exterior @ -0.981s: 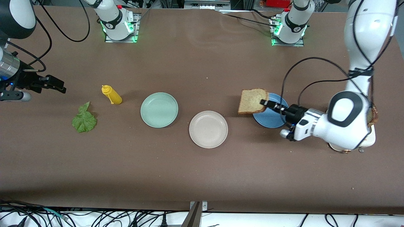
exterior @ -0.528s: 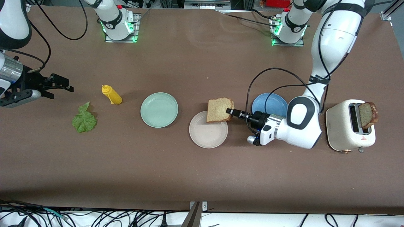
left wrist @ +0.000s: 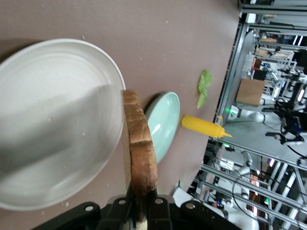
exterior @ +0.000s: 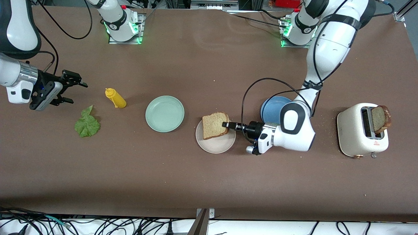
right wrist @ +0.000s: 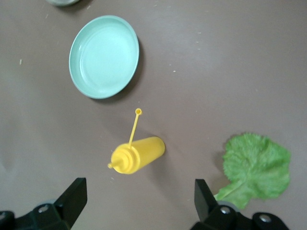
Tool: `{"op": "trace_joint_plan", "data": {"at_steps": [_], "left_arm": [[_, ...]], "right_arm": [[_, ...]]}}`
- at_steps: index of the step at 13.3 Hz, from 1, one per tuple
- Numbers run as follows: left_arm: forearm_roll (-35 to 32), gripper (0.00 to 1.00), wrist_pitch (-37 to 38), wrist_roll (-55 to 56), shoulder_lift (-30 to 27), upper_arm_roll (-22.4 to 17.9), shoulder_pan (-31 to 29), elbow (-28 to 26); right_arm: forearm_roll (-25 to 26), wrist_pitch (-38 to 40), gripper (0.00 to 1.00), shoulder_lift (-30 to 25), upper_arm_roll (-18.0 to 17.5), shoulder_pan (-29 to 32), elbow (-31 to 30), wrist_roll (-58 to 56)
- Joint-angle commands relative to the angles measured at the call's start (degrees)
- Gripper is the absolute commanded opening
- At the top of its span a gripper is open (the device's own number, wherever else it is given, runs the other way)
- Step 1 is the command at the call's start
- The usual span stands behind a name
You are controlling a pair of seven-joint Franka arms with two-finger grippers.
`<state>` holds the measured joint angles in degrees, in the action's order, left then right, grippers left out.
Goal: Make sandwich in beige plate with both arms
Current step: 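Carry the toast to the beige plate while the right gripper reaches out, then release the toast on the beige plate while the right gripper grasps the bottle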
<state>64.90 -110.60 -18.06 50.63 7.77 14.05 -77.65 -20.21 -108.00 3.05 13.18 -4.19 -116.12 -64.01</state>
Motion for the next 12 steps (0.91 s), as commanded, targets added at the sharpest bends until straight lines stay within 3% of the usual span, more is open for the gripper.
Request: {"op": "trace_joint_plan", "data": {"at_steps": [1, 3, 4, 6, 8, 10, 12], "left_arm": [[2.86, 0.00, -3.13, -1.36, 1.75, -0.48, 1.77, 1.54], [2.34, 0.76, -3.22, -1.36, 1.58, -0.57, 1.60, 1.54], [2.34, 0.99, -3.22, -1.10, 1.31, -0.83, 1.51, 1.36], [1.38, 1.00, -3.13, 0.47, 0.70, -1.53, 0.99, 0.32], [-2.73, 1.00, -3.05, 2.49, -0.18, -2.67, 0.81, 0.13], [-9.40, 1.00, -2.61, 6.26, -1.93, -3.64, 0.11, 0.13], [-18.70, 1.00, -1.47, 17.82, -4.21, -4.25, -0.77, 0.13]], "right_arm": [[-6.30, -2.65, 0.99, -0.33, 3.42, 0.14, -4.80, -15.65], [-12.28, -2.92, 0.99, 2.55, 6.93, 0.14, -6.05, -28.91], [-15.88, -2.40, 0.99, 4.75, 8.95, 0.14, -6.48, -34.63], [-22.39, -2.31, 0.99, 7.75, 10.55, 0.23, -7.98, -42.30], [-25.40, -2.65, 0.99, 9.42, 10.64, 0.23, -8.51, -45.57], [-30.65, -2.74, 0.99, 12.05, 10.64, 0.32, -9.99, -53.80], [-36.37, -1.96, 0.98, 15.48, 10.64, 1.89, -10.62, -64.87]]}}
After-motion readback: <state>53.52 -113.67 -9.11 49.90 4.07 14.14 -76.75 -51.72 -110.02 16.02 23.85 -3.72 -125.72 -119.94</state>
